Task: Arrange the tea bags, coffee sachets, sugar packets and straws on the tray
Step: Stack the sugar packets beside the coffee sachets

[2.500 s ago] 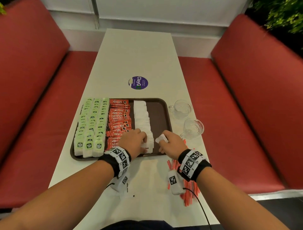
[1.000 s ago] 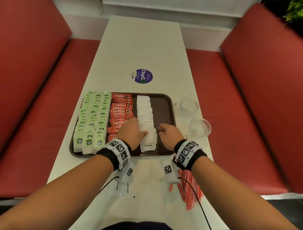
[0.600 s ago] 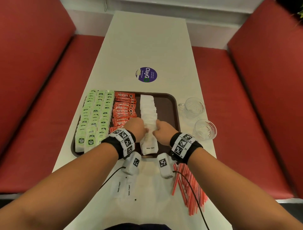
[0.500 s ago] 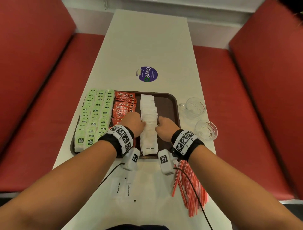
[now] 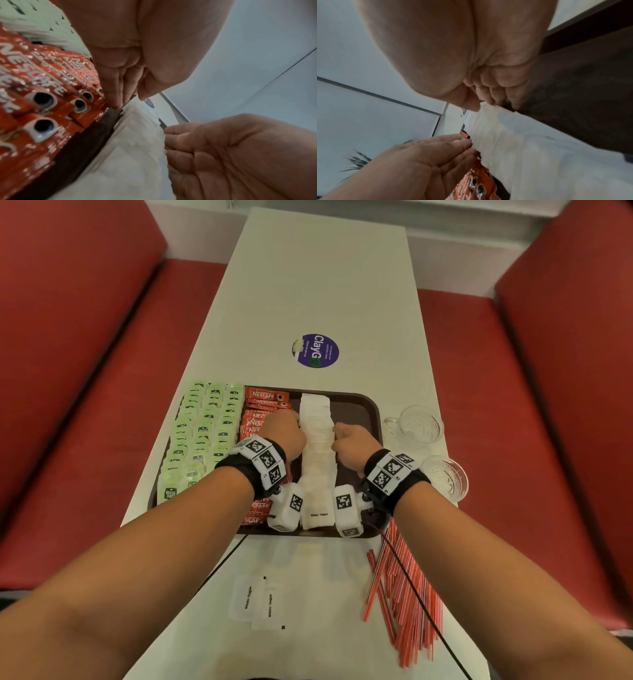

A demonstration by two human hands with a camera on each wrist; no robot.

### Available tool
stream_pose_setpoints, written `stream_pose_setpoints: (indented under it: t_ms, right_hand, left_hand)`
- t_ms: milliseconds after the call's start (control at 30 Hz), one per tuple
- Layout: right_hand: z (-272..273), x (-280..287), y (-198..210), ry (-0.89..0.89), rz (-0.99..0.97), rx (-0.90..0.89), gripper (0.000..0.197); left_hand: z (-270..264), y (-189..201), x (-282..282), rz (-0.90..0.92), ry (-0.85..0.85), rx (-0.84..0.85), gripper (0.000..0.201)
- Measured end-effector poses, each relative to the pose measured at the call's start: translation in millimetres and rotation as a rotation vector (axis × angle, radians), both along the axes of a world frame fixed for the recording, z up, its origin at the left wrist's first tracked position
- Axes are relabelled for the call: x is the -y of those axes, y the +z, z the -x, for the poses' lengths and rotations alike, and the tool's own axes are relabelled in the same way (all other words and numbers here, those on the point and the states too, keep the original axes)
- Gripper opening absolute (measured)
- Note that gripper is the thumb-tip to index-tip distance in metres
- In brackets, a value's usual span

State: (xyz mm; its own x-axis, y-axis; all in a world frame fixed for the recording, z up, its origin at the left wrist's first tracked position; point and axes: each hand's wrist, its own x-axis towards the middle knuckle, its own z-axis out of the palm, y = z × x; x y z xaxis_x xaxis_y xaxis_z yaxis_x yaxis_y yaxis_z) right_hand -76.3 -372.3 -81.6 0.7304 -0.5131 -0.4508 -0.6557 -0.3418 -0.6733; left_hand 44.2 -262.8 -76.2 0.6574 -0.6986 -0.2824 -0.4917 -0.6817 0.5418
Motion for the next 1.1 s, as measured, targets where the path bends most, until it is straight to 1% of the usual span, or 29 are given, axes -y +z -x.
stream_pose_setpoints:
  t_ms: [67, 167, 233, 267, 367, 433, 467, 500, 567, 600, 633, 700, 733, 767, 833, 900, 1000, 1100]
  right_hand:
    - [-5.8, 3.2, -2.3, -0.018, -0.014, 0.008, 0.015]
    - [-13.5, 3.7, -1.8, -0.056, -0.084, 0.046, 0.022]
    - [-15.0, 2.8, 4.1, -0.060, -0.089, 0.036, 0.017]
    - [-15.4, 3.4, 6.4, -0.061, -0.076, 0.037, 0.015]
    - [-16.7, 8.6, 10.2, -0.077, -0.049, 0.046, 0.023]
    - [-19.2, 12.6, 7.3, -0.045, -0.055, 0.057, 0.019]
    - [-21.1, 15.8, 2.8, -0.040, -0.070, 0.064, 0.021]
    - [-22.0, 19.0, -1.4, -0.037, -0.084, 0.067, 0.023]
    - [-21.8, 21.0, -4.2, -0.036, -0.075, 0.064, 0.019]
    - [-19.8, 19.4, -1.9, -0.049, -0.053, 0.056, 0.021]
    - [-14.5, 15.6, 4.6, -0.061, -0.039, 0.040, 0.027]
    - [0.4, 7.6, 16.1, -0.054, -0.015, 0.000, 0.048]
    - [8.9, 4.0, 18.0, -0.032, 0.027, -0.015, 0.055]
    - [19.4, -1.6, 21.7, -0.006, 0.089, -0.034, 0.058]
    - [38.8, -13.7, 22.8, 0.052, 0.199, -0.084, 0.055]
    - [54.0, -25.5, 19.2, 0.103, 0.225, -0.160, 0.051]
    - [67.2, -44.6, 12.8, 0.148, 0.213, -0.246, 0.040]
    - [71.5, -55.3, 1.3, 0.167, 0.240, -0.224, 0.028]
  left_hand:
    - [-5.8, 0.5, 5.2, -0.009, -0.010, -0.012, 0.019]
    - [-7.4, 0.5, 14.1, -0.052, -0.036, -0.028, 0.045]
    - [-9.6, -1.1, 17.7, -0.062, -0.021, -0.032, 0.050]
    - [-11.1, -1.8, 19.0, -0.057, -0.012, -0.031, 0.047]
    - [-13.6, 0.9, 21.0, -0.029, -0.004, -0.016, 0.029]
    - [-12.5, 5.5, 22.8, -0.044, -0.029, -0.010, 0.019]
    - [-11.7, 7.6, 22.8, -0.049, -0.045, -0.011, 0.011]
    - [-12.0, 7.3, 22.1, -0.036, -0.057, -0.016, 0.010]
    - [-13.8, 7.0, 17.9, 0.012, -0.067, -0.041, 0.022]
    - [-13.9, 7.8, 13.9, 0.039, -0.067, -0.037, 0.026]
    - [-12.7, 9.3, 8.9, 0.064, -0.069, -0.014, 0.027]
    - [-6.0, 15.3, -5.2, 0.082, -0.078, 0.029, 0.032]
    - [-0.4, 18.9, -14.0, 0.071, -0.095, 0.037, 0.035]
    - [6.3, 21.7, -23.6, 0.051, -0.123, 0.040, 0.036]
    - [22.3, 25.7, -42.5, -0.029, -0.203, 0.041, 0.037]
    - [39.3, 25.6, -58.0, -0.141, -0.269, 0.053, 0.044]
    - [63.0, 17.0, -73.8, -0.225, -0.264, 0.047, 0.065]
    - [80.9, 2.4, -77.0, -0.235, -0.226, 0.059, 0.079]
